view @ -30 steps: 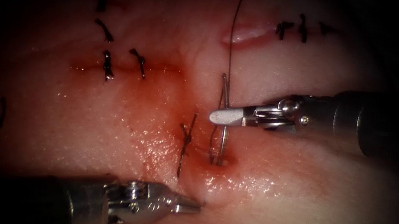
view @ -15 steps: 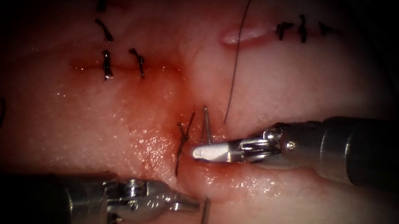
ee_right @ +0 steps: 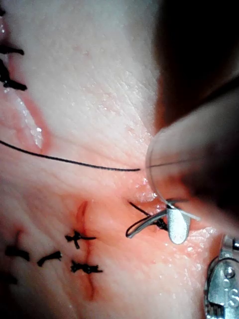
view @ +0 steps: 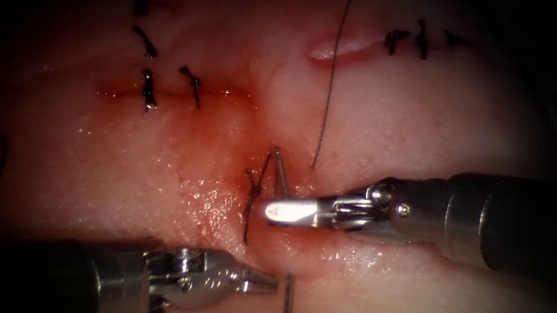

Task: Wound Closure

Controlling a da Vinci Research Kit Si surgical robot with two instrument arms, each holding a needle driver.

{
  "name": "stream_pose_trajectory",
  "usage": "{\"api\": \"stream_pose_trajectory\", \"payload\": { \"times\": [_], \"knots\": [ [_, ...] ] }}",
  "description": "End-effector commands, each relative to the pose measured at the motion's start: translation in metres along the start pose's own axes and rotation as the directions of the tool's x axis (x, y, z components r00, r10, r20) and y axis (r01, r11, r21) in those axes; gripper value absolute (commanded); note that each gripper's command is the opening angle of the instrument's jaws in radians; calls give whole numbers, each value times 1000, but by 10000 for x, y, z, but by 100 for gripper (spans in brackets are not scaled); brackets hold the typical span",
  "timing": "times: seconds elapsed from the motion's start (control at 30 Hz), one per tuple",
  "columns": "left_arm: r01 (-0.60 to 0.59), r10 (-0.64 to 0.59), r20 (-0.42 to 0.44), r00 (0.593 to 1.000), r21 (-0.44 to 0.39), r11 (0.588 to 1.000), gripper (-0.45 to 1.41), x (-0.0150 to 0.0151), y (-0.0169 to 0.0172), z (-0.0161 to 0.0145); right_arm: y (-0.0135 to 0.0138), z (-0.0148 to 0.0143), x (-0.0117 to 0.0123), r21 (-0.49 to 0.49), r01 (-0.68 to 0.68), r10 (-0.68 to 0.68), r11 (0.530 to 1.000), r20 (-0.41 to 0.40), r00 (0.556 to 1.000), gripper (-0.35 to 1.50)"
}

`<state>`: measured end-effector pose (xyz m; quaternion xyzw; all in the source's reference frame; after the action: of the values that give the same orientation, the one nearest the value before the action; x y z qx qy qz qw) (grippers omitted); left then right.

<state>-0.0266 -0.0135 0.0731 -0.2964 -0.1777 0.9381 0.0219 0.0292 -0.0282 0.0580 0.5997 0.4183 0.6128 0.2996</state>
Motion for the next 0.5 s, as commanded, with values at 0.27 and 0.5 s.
{"api": "stream_pose_trajectory", "payload": {
  "times": [0.27, 0.5],
  "knots": [
    [-39, 40, -35, 999, 35, 999, -1, 13, -5, -14, -13, -30, 59, -59, 237, -244, 970, -159, 957, 140],
    [-140, 157, -141, 977, 124, 982, 59, 29, -18, -24, -44, -74, 91, -181, 446, -476, 877, -184, 860, 146]
  ]
}}
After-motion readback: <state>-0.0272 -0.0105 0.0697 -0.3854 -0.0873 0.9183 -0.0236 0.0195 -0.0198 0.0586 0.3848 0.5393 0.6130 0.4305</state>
